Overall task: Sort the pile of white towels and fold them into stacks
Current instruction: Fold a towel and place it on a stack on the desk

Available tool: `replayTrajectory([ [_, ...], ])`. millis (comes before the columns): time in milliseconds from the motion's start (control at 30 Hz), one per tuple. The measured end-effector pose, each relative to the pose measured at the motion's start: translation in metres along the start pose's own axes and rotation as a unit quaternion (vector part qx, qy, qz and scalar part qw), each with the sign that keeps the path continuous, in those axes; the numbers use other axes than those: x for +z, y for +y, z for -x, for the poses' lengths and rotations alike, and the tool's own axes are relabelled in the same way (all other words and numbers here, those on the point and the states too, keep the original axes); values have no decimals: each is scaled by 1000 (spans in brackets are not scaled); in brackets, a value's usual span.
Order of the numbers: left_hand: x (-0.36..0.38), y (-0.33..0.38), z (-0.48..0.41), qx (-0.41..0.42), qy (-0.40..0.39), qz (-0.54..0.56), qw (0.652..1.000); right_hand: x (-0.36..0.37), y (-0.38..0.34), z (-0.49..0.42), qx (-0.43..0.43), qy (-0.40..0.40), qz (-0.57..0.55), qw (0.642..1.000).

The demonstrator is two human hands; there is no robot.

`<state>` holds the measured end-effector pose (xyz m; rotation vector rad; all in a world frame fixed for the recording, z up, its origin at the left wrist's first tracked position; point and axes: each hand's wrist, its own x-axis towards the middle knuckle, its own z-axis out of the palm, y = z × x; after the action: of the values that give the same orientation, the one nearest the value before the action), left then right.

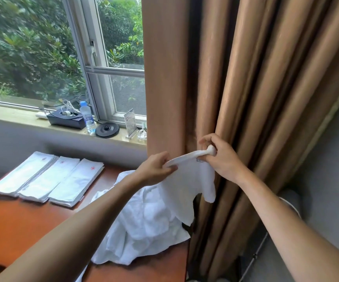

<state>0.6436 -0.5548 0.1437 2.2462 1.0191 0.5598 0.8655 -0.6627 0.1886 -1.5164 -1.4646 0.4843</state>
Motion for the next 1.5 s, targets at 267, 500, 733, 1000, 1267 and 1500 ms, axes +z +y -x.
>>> replayTrajectory([
  [267,25,-1,22,-96,79,151,981,23,16,17,71,32,-23,997],
  [500,45,9,40,-171,72,301,935,62,19,50,103,20,-83,991],
  [733,64,5,54,-275,121,447,843,94,21,99,143,-9,-125,982],
  [1000,83,0,78,-319,96,520,786,120,19,125,199,28,-221,954],
  [1267,88,-1,111,-273,-5,506,818,128,35,141,220,42,-241,944],
  [1500,92,-1,133,-225,-27,461,858,127,45,150,214,36,-253,943],
])
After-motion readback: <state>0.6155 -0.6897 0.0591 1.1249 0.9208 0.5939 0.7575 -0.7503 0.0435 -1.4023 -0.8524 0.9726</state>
